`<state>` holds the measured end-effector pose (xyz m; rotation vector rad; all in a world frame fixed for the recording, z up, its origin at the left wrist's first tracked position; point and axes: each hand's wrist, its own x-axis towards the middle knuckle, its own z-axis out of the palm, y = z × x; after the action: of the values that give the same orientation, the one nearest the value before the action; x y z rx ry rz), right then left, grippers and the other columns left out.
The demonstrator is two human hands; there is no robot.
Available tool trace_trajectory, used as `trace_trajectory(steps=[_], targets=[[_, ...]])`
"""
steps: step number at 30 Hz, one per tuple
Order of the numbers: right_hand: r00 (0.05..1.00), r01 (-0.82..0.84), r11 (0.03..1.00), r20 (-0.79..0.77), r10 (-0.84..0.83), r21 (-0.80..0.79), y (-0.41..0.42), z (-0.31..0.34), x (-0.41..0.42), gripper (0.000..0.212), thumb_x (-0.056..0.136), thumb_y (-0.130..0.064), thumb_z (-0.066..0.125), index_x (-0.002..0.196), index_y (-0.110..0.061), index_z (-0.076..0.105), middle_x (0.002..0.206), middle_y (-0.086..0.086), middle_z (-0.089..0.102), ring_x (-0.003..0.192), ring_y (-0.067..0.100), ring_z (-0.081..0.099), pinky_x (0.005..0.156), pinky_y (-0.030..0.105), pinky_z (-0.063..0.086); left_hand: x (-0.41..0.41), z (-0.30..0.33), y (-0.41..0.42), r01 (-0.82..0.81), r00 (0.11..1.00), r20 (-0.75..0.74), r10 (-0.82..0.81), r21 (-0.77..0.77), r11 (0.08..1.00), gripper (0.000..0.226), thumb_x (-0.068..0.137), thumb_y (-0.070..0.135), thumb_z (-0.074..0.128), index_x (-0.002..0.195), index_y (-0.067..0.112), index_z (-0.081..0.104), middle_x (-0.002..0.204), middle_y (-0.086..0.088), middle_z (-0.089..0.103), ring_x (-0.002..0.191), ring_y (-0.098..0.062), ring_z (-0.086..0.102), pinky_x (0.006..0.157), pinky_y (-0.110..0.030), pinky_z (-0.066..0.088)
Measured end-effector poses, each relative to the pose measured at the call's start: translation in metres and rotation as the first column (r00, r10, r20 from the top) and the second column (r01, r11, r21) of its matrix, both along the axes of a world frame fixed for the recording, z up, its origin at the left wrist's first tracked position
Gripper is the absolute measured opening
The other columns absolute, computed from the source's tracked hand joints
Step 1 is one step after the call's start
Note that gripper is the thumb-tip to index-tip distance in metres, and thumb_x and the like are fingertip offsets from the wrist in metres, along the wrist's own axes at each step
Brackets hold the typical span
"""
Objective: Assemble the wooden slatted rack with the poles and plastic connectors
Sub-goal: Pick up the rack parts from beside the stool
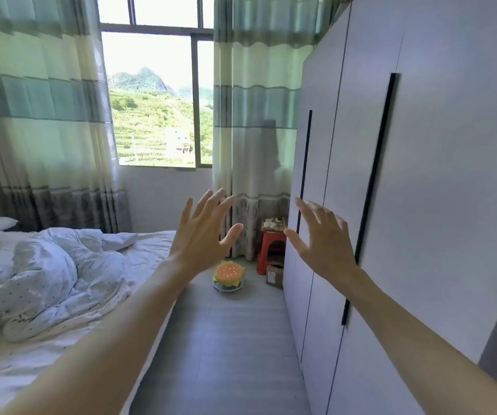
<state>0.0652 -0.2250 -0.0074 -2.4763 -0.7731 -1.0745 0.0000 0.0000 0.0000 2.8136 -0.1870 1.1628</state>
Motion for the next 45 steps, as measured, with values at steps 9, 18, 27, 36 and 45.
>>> trace_trajectory(steps=[9, 18, 27, 36, 45], targets=[[0.959, -0.031, 0.979, -0.270, 0.086, 0.203, 0.040, -0.080, 0.116, 0.057, 0.094, -0.043, 0.043, 0.144, -0.020, 0.033, 0.144, 0.000, 0.041, 0.130, 0.019, 0.039, 0.105, 0.039, 0.029, 0.129, -0.079, 0.036, 0.121, 0.992, 0.060, -0.107, -0.358, 0.926, 0.058, 0.090, 0.047, 0.039, 0.138, 0.017, 0.043, 0.143, -0.003, 0.044, 0.134, -0.018, 0.039, 0.108, -0.035, 0.034], [0.868, -0.001, 0.940, -0.466, 0.170, 0.342, 0.116, -0.117, 0.286, 0.057, 0.094, -0.032, 0.050, 0.146, -0.022, 0.029, 0.142, 0.000, 0.042, 0.128, 0.015, 0.039, 0.106, 0.035, 0.031, 0.304, -0.131, 0.121, 0.064, 0.985, -0.100, -0.142, -0.554, 0.830, 0.051, 0.089, 0.035, 0.045, 0.135, 0.012, 0.047, 0.138, -0.005, 0.049, 0.128, -0.019, 0.044, 0.102, -0.025, 0.030], [0.858, 0.026, 0.931, -0.486, 0.167, 0.365, 0.156, -0.124, 0.480, 0.055, 0.094, -0.030, 0.051, 0.144, -0.021, 0.031, 0.140, 0.000, 0.044, 0.129, 0.014, 0.038, 0.108, 0.036, 0.033, 0.507, -0.145, 0.163, 0.102, 0.969, -0.139, -0.206, -0.533, 0.840, 0.042, 0.094, 0.021, 0.053, 0.135, 0.014, 0.048, 0.136, -0.002, 0.050, 0.125, -0.015, 0.047, 0.098, -0.022, 0.033], [0.830, -0.003, 0.917, -0.510, 0.225, 0.399, 0.202, -0.132, 0.713, 0.054, 0.095, -0.029, 0.051, 0.145, -0.021, 0.030, 0.140, -0.002, 0.044, 0.129, 0.010, 0.038, 0.102, 0.021, 0.026, 0.728, -0.146, 0.206, 0.067, 0.954, -0.210, -0.213, -0.543, 0.837, 0.038, 0.094, 0.022, 0.053, 0.132, 0.016, 0.051, 0.134, 0.000, 0.051, 0.123, -0.015, 0.048, 0.097, -0.023, 0.033], [0.788, 0.024, 0.929, -0.579, 0.210, 0.369, 0.261, -0.161, 0.916, 0.054, 0.095, -0.029, 0.052, 0.144, -0.022, 0.032, 0.141, -0.002, 0.044, 0.130, 0.010, 0.037, 0.103, 0.021, 0.026, 0.928, -0.179, 0.266, 0.000, 0.931, -0.297, -0.213, -0.584, 0.812, 0.038, 0.096, 0.027, 0.049, 0.133, 0.020, 0.048, 0.133, 0.005, 0.050, 0.123, -0.012, 0.046, 0.093, -0.021, 0.033]])
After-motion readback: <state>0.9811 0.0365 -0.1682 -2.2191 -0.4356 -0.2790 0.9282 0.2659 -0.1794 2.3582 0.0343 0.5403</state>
